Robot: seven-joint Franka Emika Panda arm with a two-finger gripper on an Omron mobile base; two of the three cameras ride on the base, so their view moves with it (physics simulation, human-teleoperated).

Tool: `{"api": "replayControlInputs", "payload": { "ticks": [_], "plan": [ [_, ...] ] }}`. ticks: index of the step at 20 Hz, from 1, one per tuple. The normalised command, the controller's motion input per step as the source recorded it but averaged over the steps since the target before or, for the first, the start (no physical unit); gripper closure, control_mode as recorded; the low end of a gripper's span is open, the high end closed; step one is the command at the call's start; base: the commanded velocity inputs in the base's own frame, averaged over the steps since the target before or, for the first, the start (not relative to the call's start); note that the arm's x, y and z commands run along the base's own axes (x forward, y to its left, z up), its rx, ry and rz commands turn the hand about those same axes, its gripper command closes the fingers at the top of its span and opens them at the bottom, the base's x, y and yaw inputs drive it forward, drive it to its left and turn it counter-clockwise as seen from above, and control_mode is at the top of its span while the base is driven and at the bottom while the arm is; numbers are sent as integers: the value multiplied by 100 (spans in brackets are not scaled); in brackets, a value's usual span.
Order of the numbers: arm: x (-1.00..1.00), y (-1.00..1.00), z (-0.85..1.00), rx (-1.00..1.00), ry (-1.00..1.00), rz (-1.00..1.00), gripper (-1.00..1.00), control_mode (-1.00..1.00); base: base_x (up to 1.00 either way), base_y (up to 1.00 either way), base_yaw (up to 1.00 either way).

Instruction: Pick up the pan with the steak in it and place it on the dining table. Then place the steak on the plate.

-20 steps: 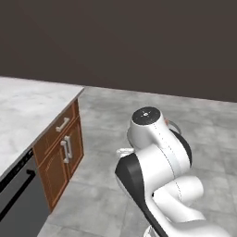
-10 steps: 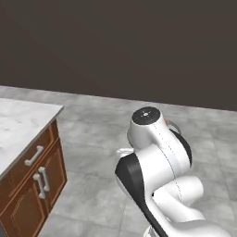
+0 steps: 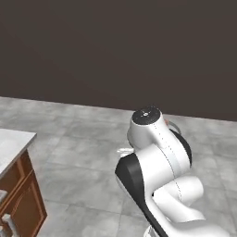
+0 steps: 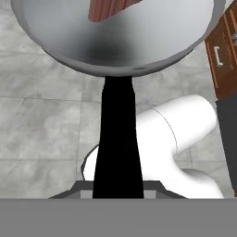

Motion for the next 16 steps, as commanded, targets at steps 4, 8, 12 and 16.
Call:
{"api": "replayControlInputs", "payload": {
  "ticks": [4, 8, 12, 16],
  "plan": [
    [0, 0, 0, 0, 0, 0, 100, 100, 100, -52, -6],
    [0, 0, 0, 0, 0, 0, 100, 100, 100, -46, -3],
    [0, 0, 0, 0, 0, 0, 100, 100, 100, -42, 0],
    [0, 0, 0, 0, 0, 0, 100, 100, 100, -37, 0]
  ]
}}
